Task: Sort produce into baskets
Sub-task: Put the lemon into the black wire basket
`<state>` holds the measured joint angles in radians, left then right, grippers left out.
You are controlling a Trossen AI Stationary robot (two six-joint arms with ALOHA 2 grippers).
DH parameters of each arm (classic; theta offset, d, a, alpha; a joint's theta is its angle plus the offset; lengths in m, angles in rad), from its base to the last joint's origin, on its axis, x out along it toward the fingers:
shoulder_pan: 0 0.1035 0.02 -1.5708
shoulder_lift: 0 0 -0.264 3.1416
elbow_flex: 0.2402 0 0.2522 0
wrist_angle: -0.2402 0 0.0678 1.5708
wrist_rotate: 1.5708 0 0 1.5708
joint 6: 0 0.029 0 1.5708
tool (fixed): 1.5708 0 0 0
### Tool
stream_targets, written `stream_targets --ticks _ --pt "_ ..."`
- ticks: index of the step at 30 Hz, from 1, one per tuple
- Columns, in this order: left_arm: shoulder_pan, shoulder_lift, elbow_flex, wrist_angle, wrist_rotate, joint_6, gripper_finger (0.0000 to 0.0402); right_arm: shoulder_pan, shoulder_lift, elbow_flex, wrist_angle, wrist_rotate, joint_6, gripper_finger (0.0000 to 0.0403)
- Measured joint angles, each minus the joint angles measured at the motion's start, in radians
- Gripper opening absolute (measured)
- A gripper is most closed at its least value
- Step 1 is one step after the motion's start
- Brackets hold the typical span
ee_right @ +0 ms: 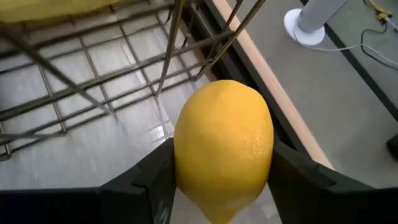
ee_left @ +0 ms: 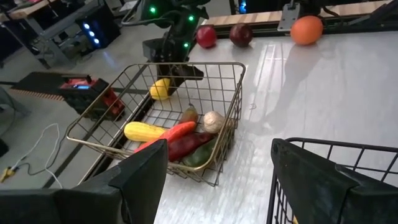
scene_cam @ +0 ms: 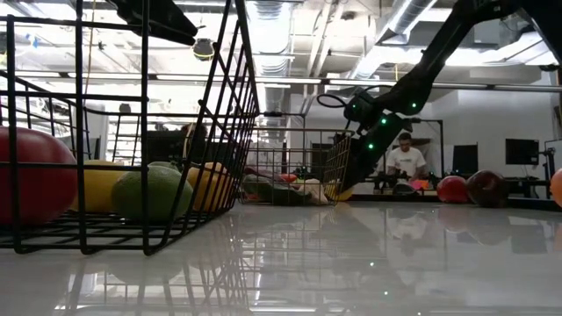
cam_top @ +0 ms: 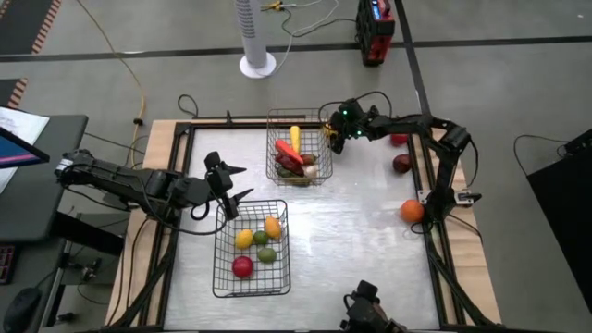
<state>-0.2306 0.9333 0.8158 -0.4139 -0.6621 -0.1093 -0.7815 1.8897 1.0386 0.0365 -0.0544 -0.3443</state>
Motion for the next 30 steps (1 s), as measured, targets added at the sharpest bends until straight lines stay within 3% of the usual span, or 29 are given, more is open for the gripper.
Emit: stream_targets --ticks 3,7,14,17,22,26,30 --pt "0.000 0.000 0.000 -0.001 0.000 -0.001 0.0274 0.005 -0.014 0.002 -0.056 0.013 0.002 0.0238" --pt "0.000 0.000 0.000 -0.006 0.000 -0.009 0.0274 0.024 -0.073 0.001 -0.215 0.106 0.002 0.0238" --pt "0.000 0.000 0.000 -0.014 0.000 -0.014 0.0274 0.141 -0.275 0.001 -0.534 0.248 0.141 0.0239" --pt "0.000 0.000 0.000 -0.014 0.000 -0.027 0.0274 0.229 -0.363 0.000 -0.703 0.218 0.282 0.0239" --pt "0.000 0.000 0.000 -0.013 0.000 -0.036 0.0274 0.411 -0.458 0.000 -0.899 -0.012 0.458 0.0239" --pt "0.000 0.000 0.000 0.006 0.000 -0.028 0.0274 0.592 -0.495 0.000 -0.767 -0.194 0.515 0.0240" --pt "0.000 0.000 0.000 0.032 0.001 -0.024 0.0274 0.768 -0.473 0.000 -0.369 -0.150 0.556 0.0240"
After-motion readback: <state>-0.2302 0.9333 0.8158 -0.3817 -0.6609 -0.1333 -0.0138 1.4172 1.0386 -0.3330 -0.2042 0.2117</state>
